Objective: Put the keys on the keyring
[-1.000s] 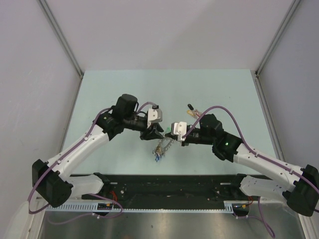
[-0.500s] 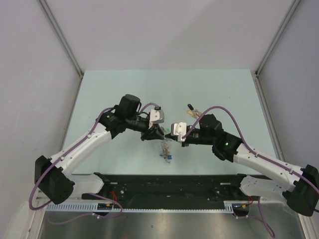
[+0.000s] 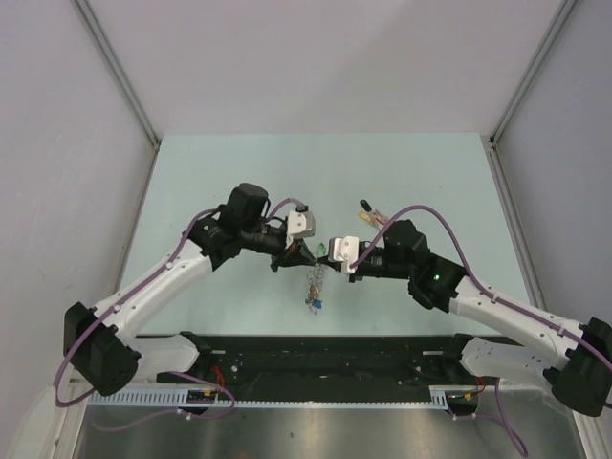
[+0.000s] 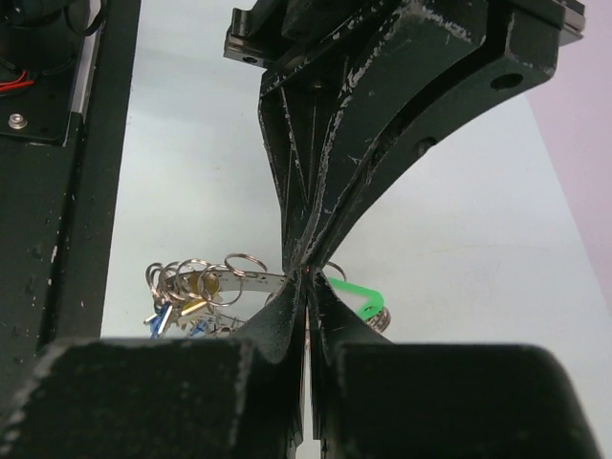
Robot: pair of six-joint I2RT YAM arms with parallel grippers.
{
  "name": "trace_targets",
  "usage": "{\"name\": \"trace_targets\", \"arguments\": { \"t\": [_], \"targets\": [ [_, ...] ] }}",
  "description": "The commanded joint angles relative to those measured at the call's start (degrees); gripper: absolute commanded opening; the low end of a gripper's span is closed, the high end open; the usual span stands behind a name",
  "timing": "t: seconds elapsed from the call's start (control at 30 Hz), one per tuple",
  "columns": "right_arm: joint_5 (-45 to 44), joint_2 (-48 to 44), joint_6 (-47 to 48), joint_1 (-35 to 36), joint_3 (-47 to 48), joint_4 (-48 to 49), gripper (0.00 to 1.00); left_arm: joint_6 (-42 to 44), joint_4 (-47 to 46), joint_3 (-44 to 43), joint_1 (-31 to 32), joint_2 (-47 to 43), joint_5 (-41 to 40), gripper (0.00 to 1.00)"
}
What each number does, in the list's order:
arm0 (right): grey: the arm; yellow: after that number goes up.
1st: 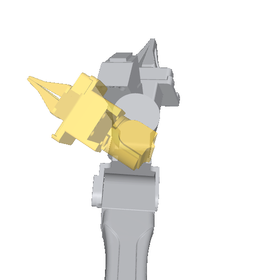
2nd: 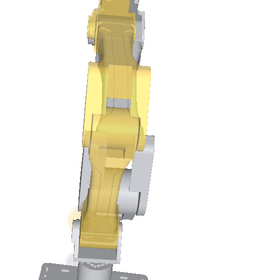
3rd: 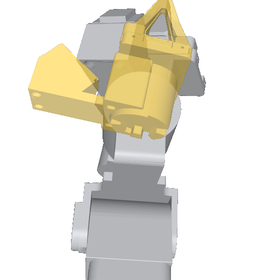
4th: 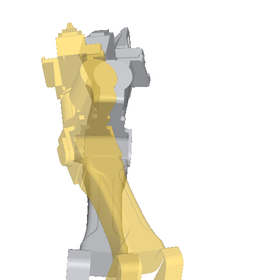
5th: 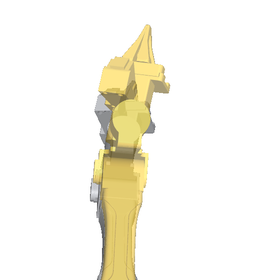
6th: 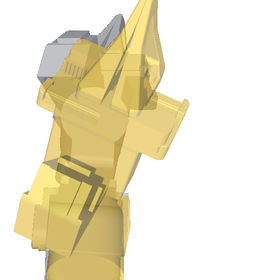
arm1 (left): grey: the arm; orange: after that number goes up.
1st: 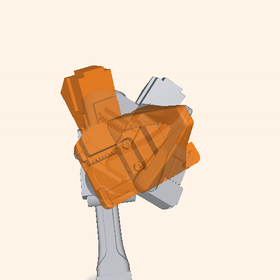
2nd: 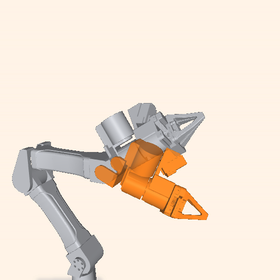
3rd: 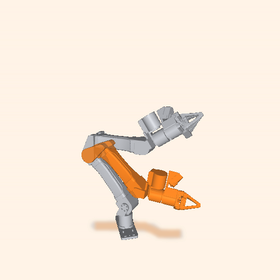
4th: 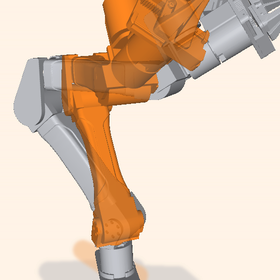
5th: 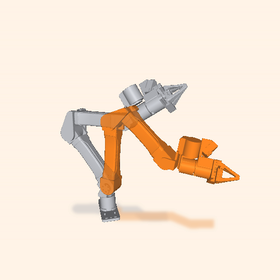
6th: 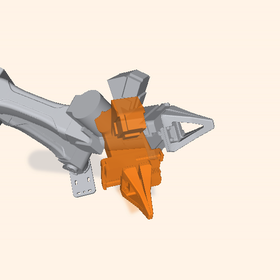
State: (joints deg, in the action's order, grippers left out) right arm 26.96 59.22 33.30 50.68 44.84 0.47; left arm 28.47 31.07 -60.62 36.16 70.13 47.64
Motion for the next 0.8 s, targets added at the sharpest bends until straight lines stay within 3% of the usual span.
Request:
{"name": "trace_targets", "arguments": {
  "t": [0.0, 0.5, 0.67, 0.7, 0.77],
  "targets": [
    [-3.5, -2.8, 1.7, 0.2, 3.0, 0.0, 0.0, -5.9, -6.7, 2.2, -1.4, -6.1, -1.4, 0.0],
    [-1.6, -0.9, 0.7, -0.1, 3.0, 1.2, 0.0, -25.0, -29.5, 10.7, -4.3, -14.8, -7.4, 0.0],
    [-1.9, 0.5, -1.1, -0.1, 3.0, 3.0, 0.0, -25.7, -29.1, 11.3, -4.3, -14.1, -10.3, 0.01],
    [-2.4, 0.5, -1.6, -0.1, 3.0, 3.8, 0.0, -25.6, -28.6, 11.2, -4.3, -14.1, -11.2, 0.11],
    [-3.3, 0.4, -2.6, -0.1, 3.0, 4.4, 0.0, -25.1, -27.8, 11.3, -4.3, -14.6, -12.9, 0.21]
  ]
}}
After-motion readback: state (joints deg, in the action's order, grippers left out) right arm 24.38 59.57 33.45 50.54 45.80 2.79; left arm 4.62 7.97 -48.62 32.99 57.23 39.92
